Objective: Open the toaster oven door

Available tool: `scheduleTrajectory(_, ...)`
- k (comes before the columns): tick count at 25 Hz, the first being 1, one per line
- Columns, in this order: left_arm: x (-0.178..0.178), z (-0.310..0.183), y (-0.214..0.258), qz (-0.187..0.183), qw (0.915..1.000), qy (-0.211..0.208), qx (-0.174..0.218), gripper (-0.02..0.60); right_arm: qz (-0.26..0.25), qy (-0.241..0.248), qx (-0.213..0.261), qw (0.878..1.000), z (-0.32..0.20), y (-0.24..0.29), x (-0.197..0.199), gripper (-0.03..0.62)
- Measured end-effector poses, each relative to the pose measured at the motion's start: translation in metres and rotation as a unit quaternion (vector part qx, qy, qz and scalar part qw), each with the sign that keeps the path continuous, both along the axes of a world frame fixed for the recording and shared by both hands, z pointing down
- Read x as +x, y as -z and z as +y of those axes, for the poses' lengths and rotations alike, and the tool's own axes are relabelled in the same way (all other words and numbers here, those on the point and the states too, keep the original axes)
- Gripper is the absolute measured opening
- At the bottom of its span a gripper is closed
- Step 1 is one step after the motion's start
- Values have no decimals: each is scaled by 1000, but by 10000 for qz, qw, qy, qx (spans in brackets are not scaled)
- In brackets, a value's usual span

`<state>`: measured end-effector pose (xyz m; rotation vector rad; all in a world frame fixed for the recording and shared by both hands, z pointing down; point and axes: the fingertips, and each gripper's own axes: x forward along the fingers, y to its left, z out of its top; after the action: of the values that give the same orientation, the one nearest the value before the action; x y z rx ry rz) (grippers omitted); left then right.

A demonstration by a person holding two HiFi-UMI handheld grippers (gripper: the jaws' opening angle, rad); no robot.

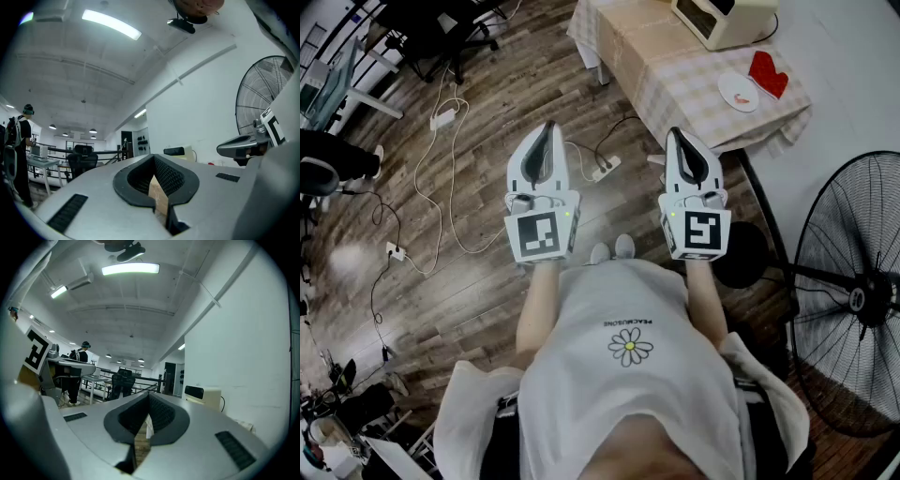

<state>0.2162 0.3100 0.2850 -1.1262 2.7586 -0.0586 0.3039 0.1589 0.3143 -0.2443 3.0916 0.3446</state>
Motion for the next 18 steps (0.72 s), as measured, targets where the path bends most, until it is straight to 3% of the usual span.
scheduleTrajectory(2, -3, 5, -6, 41, 9998, 56, -168, 17, 69, -27, -14, 10000, 1, -3, 0, 9)
scheduleTrajectory(7, -2, 2, -2, -23, 10000, -31, 23, 17, 129, 2, -38, 9999, 2, -8, 0, 9)
scheduleTrajectory(18, -16, 2, -17, 105, 9994, 255, -215, 17, 32, 73, -187, 9998, -12, -17, -10, 9)
